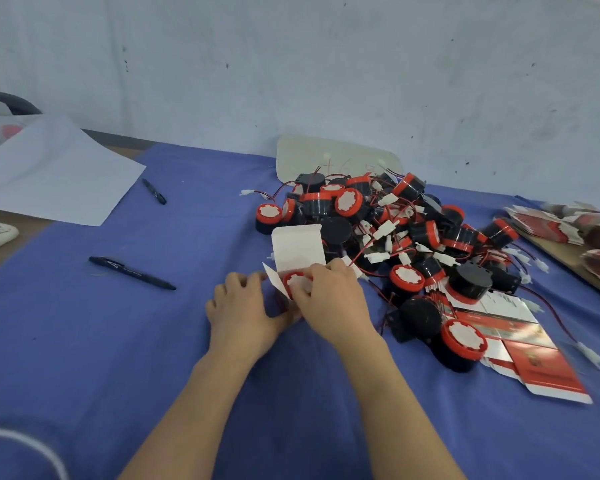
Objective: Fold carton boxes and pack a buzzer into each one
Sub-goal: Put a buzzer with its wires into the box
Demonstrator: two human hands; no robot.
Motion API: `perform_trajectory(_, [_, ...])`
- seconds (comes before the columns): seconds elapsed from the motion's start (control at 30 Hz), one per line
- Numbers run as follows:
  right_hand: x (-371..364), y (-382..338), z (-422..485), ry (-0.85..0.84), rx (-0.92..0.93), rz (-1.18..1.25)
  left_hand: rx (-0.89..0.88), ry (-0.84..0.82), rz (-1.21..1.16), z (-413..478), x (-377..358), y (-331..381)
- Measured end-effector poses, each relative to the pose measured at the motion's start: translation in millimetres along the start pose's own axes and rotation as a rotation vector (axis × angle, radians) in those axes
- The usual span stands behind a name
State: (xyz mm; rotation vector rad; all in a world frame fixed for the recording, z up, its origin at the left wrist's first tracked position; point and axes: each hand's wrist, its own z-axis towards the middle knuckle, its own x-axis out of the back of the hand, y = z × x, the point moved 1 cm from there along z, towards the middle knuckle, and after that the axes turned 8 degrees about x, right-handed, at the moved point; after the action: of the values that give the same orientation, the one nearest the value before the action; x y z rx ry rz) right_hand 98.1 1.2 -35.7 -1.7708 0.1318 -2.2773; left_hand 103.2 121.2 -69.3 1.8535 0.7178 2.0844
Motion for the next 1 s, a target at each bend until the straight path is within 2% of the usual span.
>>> perform_trajectory(0.07, [1.4, -1.9, 3.6, 0.013, -0.004, -0.07, -0.081, 0.209, -0.12, -9.9, 3.2, 10.2])
perform_trajectory(0.17, [7.4, -0.6, 9.2, -0.023, -0.011, -0.137, -0.409, 0.467, -0.206, -24.1, 4.4, 26.9])
perform_trajectory(0.2, [9.2, 1.1, 11.5, -0.077, -0.002, -0.151, -0.497, 0.463, -0.162, -28.6, 2.7, 32.4])
perform_trajectory(0.23, [10.9, 3.4, 13.5, -0.135, -0.003, -0.141, -0.556, 0.377, -0.092, -31.3, 0.2, 38.0])
perform_trajectory(0.3, [15.8, 9.9, 12.3, -0.158, 0.024, -0.065, -0.465, 0.125, -0.013, -31.6, -8.8, 44.1])
perform_trajectory(0.33, [18.2, 14.3, 9.8, -0.111, 0.032, 0.049, -0.387, 0.071, 0.007, -29.6, -15.2, 44.2])
perform_trajectory(0.37, [21.8, 18.9, 6.2, -0.041, 0.028, 0.184, -0.381, 0.065, 0.054, -30.6, -21.8, 43.2])
perform_trajectory(0.43, [33.2, 31.0, 0.4, 0.221, 0.009, 0.36, -0.453, 0.104, 0.176, -33.4, -22.9, 44.7])
perform_trajectory(0.5, [46.9, 42.8, -1.4, 0.45, 0.01, 0.269, -0.476, 0.21, 0.286, -35.8, -14.7, 45.8])
perform_trajectory(0.53, [53.7, 46.5, -0.2, 0.458, -0.008, 0.184, -0.498, 0.221, 0.307, -34.0, -14.7, 44.7])
perform_trajectory(0.63, [63.6, 54.7, 5.3, 0.159, -0.127, -0.073, -0.518, 0.143, 0.271, -28.4, -17.5, 45.1])
perform_trajectory(0.7, [70.8, 55.9, 7.5, 0.06, -0.154, -0.066, -0.5, 0.149, 0.218, -26.2, -16.4, 43.1])
perform_trajectory(0.87, [69.5, 28.5, 9.8, 0.211, -0.041, 0.197, -0.446, 0.16, 0.105, -28.2, -13.4, 43.5])
perform_trajectory(1.0, [34.3, 10.8, 9.1, 0.158, -0.046, 0.222, -0.482, 0.165, 0.133, -31.1, -13.6, 43.7])
